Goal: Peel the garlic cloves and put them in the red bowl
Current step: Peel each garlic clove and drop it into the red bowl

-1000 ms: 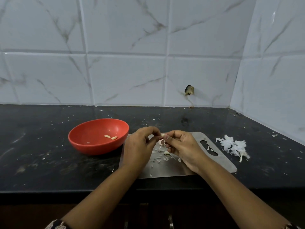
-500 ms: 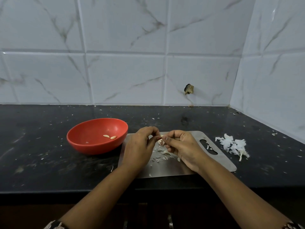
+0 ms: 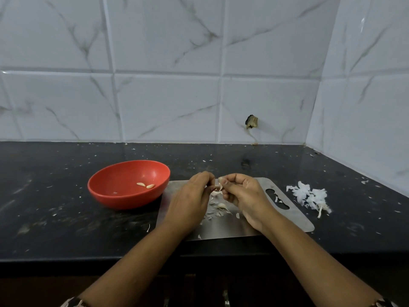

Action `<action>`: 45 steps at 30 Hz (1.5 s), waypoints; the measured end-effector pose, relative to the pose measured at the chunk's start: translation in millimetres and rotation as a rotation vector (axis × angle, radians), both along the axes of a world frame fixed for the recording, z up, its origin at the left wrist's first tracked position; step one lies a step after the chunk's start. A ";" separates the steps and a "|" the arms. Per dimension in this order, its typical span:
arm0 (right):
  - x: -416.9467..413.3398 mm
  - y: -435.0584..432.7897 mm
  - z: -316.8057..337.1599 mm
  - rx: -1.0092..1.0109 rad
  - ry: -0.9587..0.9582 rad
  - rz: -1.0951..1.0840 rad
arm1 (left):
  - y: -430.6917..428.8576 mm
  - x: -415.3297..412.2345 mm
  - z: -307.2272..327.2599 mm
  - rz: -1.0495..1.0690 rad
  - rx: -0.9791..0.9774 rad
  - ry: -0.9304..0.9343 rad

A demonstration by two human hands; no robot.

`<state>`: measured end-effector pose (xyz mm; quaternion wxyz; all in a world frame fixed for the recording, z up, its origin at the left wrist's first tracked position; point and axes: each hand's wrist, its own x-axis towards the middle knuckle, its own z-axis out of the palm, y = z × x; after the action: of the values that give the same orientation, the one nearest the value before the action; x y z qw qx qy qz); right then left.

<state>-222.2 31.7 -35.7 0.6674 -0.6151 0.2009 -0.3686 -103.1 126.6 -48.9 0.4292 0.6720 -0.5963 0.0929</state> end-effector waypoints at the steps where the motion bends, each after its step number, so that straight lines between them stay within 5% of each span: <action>1: -1.0 -2.5 0.5 0.027 -0.027 -0.030 | 1.4 -0.5 0.9 0.004 -0.003 0.015; 18: -1.0 2.8 -1.1 -0.075 0.087 0.077 | 2.3 2.1 1.6 0.060 -0.153 0.163; 45: -7.3 0.7 1.9 -0.060 0.162 0.166 | 3.8 6.0 0.7 0.022 -0.004 -0.034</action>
<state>-229.5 32.4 -33.7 0.6586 -0.6769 0.1914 -0.2670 -97.0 130.4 -48.2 0.4193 0.6758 -0.5961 0.1104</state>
